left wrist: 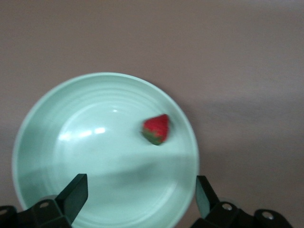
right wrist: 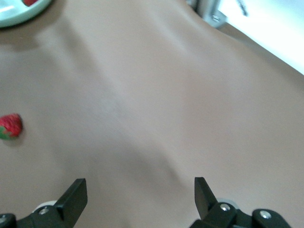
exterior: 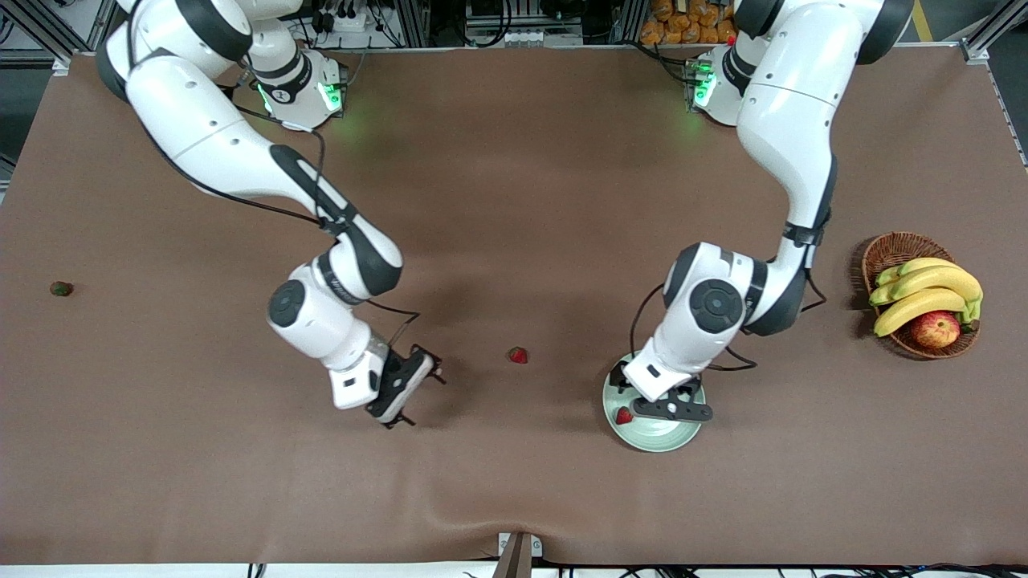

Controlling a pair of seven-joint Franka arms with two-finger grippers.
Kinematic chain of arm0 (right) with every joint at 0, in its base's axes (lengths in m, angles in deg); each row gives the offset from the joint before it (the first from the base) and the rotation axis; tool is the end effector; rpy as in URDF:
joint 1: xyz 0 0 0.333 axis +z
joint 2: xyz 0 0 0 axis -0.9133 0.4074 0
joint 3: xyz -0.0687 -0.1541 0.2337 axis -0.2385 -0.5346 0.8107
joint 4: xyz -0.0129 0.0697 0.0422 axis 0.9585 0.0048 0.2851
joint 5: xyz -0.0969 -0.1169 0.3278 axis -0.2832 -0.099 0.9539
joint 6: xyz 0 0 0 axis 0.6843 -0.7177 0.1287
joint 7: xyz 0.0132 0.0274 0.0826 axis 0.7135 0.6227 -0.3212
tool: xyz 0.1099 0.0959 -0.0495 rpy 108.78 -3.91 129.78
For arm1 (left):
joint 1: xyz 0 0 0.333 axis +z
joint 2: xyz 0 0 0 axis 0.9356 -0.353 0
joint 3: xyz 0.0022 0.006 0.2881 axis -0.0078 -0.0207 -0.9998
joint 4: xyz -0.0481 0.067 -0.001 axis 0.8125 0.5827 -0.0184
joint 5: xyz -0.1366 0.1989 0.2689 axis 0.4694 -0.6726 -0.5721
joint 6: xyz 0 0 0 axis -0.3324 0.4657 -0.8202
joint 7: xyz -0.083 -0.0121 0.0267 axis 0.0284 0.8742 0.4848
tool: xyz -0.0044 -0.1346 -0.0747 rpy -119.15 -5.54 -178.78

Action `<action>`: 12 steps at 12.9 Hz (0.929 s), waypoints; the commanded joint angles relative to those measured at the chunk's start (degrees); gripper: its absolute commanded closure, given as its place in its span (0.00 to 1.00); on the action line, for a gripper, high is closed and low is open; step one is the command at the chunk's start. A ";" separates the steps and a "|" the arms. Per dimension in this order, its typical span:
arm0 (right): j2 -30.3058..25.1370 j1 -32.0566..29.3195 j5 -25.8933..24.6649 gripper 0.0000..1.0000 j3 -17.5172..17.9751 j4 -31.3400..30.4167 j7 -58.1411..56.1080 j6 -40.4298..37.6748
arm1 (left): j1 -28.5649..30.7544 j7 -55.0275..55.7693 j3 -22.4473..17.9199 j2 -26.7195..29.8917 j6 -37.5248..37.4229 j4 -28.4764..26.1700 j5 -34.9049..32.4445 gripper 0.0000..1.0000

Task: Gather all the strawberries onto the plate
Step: 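Open the left gripper over the plate while the right gripper sets down another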

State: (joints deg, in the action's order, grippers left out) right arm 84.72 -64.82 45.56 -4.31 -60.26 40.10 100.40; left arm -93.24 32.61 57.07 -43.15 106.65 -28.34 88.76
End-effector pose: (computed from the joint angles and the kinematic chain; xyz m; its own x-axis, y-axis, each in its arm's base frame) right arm 0.6689 0.2675 0.1931 0.5307 0.6991 0.4792 0.8010 -0.5985 -0.0140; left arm 0.6431 -0.2934 0.2003 0.9788 -0.0964 0.1805 -0.1098 -0.9918 0.0660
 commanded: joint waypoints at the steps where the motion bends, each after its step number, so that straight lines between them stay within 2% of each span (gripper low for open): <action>1: -6.68 -4.29 1.23 0.00 0.66 -3.46 -0.72 -7.33 | -3.42 4.04 -0.30 0.38 -0.32 0.90 0.31 0.00; 6: -15.48 -13.16 1.05 0.00 0.39 -3.46 0.78 -28.07 | -8.96 8.44 -0.30 -0.05 -0.24 0.90 0.31 0.00; 9: -17.51 -21.85 1.05 0.00 0.39 -3.46 0.78 -35.29 | -12.38 9.58 -0.30 -1.10 1.78 0.90 0.31 0.00; 11: -18.13 -27.65 -0.35 0.00 0.22 -3.46 0.34 -37.60 | -14.23 10.20 -0.30 -2.77 4.84 0.73 0.13 0.00; 12: -18.13 -30.73 -3.14 0.00 0.13 -3.46 0.25 -37.60 | -14.76 10.20 -0.39 -3.74 6.78 0.73 0.04 0.00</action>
State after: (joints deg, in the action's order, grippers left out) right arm 68.64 -90.49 44.77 -4.94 -61.25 40.37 63.15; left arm -106.78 42.04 57.35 -45.01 110.09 -27.95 88.76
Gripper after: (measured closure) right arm 0.000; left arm 0.000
